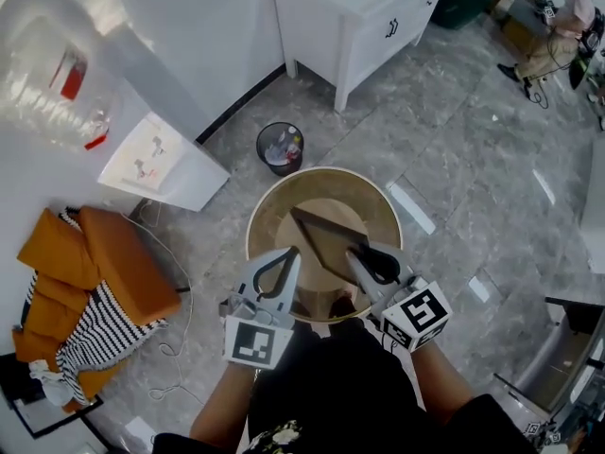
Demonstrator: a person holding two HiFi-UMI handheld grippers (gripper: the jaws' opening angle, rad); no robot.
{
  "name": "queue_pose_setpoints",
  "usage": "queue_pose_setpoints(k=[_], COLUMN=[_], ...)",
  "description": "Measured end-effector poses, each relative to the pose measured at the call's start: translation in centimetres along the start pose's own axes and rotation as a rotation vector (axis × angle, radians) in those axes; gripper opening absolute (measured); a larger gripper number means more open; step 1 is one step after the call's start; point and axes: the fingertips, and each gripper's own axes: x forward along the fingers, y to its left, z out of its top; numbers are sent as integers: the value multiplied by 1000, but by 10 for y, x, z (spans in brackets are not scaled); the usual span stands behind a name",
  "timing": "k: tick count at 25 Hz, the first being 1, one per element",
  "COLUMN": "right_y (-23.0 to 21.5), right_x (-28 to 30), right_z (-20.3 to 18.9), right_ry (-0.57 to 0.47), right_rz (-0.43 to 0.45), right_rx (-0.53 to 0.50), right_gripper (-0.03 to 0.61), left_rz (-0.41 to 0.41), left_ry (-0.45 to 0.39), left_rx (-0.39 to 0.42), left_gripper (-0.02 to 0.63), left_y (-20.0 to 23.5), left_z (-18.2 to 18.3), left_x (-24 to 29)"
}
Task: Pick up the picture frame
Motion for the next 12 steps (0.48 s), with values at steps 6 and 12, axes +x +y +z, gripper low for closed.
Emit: queue_pose_setpoints(k=[6,12], right_y=[2,6], right_x=[-19,-35], right_z=[34,76], right_ry=[-49,-118], right_rz=[-33,-54], right_rx=[-37,-80], right_gripper=[37,37], left_rz=[1,13], left_ry=[-37,-111], left_rx=[2,-32], left_gripper=[20,20], left_y=[5,16], left_z=[33,68], left_x=[-7,-14])
